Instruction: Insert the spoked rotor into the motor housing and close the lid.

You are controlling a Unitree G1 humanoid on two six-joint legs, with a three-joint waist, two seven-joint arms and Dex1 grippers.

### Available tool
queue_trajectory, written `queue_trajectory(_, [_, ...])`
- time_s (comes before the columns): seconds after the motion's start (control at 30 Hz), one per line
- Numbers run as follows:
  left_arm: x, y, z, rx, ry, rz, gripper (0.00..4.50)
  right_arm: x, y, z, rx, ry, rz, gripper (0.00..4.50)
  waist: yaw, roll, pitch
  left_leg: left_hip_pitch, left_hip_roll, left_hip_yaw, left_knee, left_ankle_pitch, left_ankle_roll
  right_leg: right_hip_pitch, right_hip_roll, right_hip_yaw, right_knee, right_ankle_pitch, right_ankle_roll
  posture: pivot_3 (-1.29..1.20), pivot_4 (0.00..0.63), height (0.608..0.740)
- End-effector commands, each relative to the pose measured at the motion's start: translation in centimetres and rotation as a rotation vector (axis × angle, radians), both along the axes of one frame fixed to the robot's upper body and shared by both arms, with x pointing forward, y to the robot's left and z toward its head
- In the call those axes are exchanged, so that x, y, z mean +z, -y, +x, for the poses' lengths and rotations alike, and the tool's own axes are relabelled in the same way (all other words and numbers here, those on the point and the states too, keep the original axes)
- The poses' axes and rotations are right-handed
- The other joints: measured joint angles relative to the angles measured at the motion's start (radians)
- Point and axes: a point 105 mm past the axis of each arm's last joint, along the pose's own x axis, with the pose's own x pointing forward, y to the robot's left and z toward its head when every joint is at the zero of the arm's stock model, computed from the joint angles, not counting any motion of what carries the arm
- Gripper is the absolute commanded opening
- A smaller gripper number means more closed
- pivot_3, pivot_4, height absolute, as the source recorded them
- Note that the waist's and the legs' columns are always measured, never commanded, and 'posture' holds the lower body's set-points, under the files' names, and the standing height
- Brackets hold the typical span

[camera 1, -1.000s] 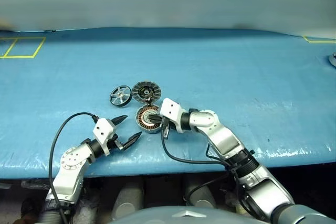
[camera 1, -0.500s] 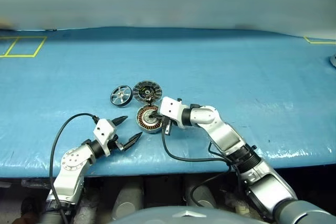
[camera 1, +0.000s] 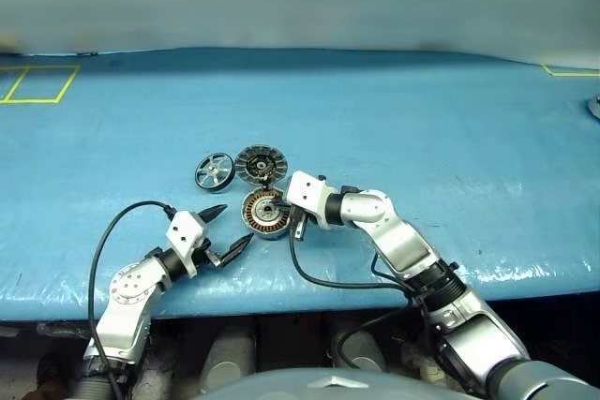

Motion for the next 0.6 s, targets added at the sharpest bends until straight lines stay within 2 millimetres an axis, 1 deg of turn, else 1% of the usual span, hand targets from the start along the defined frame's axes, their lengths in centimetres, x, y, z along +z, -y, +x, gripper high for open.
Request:
queue_trajectory(0.03, [0.2,0.2,-0.1,-0.004,0.020,-0.002,4.50,1.7,-0.3,0.3,-0.004,0.053,0.052,0.03,0.000,0.000,0.000,0.000,0.000,0.000,0.000,0.000,0.000,0.000,0.000,0.000,0.000,0.000,0.000,0.00,0.150,0.740])
queue_trajectory(0.33, [0.2,0.1,-0.1,0.000,0.021,-0.003,4.50,1.5,-0.9,-0.2,0.026,0.043,0.055,0.03,0.000,0.000,0.000,0.000,0.000,0.000,0.000,0.000,0.000,0.000,0.000,0.000,0.000,0.000,0.000,0.00,0.150,0.740])
queue_trajectory(0.47, [0.2,0.1,-0.1,0.002,0.022,-0.003,4.50,1.0,-1.1,-0.3,0.031,0.026,0.050,0.03,0.000,0.000,0.000,0.000,0.000,0.000,0.000,0.000,0.000,0.000,0.000,0.000,0.000,0.000,0.000,0.00,0.150,0.740])
queue_trajectory(0.6, [0.2,0.0,-0.1,0.008,0.022,-0.003,4.50,0.0,-1.2,-0.5,0.035,-0.003,0.030,0.03,0.000,0.000,0.000,0.000,0.000,0.000,0.000,0.000,0.000,0.000,0.000,0.000,0.000,0.000,0.000,0.00,0.150,0.740])
